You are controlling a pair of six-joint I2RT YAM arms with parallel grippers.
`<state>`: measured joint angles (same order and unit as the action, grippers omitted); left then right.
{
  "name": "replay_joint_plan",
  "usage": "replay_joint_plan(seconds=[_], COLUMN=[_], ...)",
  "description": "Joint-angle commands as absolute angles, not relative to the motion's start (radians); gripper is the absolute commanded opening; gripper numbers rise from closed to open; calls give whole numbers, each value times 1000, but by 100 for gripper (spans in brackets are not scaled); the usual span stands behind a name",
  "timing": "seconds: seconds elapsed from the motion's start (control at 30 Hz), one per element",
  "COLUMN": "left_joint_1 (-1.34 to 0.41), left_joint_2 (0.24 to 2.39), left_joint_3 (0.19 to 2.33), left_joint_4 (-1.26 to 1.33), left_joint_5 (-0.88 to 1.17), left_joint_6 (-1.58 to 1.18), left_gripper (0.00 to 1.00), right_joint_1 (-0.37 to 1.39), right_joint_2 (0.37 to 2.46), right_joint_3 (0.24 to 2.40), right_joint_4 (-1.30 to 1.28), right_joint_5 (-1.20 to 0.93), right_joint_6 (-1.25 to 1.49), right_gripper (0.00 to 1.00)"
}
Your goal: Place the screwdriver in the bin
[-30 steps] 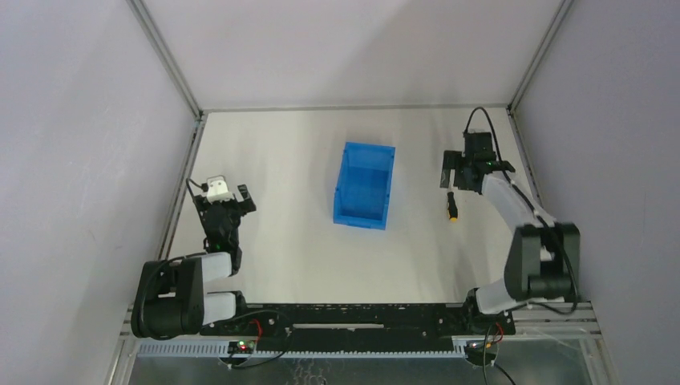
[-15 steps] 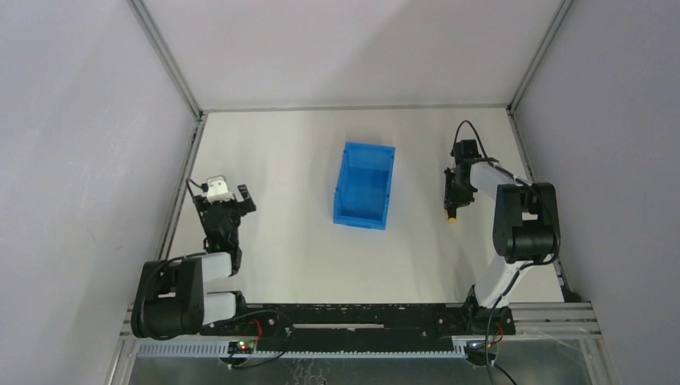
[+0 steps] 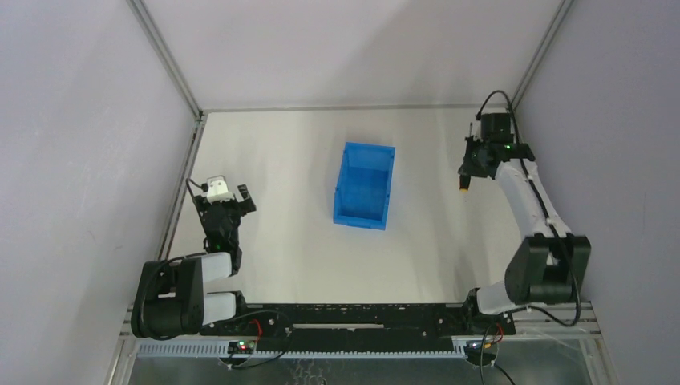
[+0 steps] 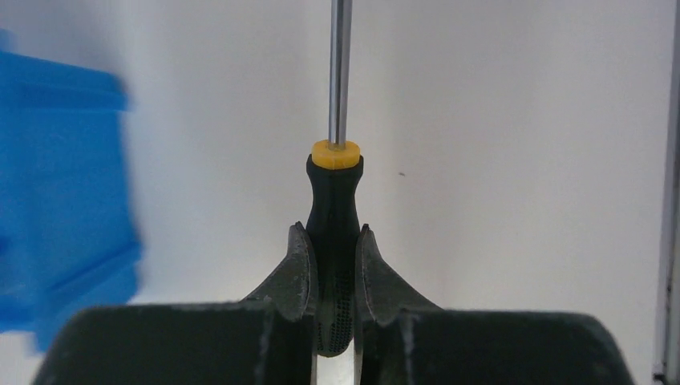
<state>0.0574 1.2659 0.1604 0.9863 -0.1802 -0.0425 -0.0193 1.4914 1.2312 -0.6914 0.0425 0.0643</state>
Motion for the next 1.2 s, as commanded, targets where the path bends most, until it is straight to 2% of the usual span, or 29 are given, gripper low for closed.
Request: replay_joint_plan(seconds=[0.0, 0.13, 0.33, 0.47, 0.67, 0.87, 1.17], left_joint_1=[54, 54, 54, 54, 54, 53, 53], left_joint_2=[1259, 1259, 1259, 1259, 1259, 1259, 1259], left_joint_3=[193, 193, 193, 193, 194, 193, 193], left_joint_4=[1054, 1054, 1054, 1054, 1053, 1053, 1054], left_joint_5=[-188, -188, -187, -188, -187, -188, -188], left_joint_6=[-25, -24, -25, -24, -25, -24, -25], left_gripper=[100, 100, 100, 100, 100, 100, 100], right_joint_1=[-17, 85, 330, 468, 607, 655, 690], right_joint_2=[1349, 1279, 1302, 1378, 1486, 1624, 1823], right_joint_3=[1306, 1320, 1414, 1487, 1492, 1401, 1399], right_joint_4=[-758, -717, -688, -685, -629, -497, -458], right_joint_5=[-163, -278, -253, -172, 105, 185, 240], right_joint_6=[191, 279, 339, 347, 430, 471, 458], right_gripper=[5, 4, 6, 6, 7, 12, 19])
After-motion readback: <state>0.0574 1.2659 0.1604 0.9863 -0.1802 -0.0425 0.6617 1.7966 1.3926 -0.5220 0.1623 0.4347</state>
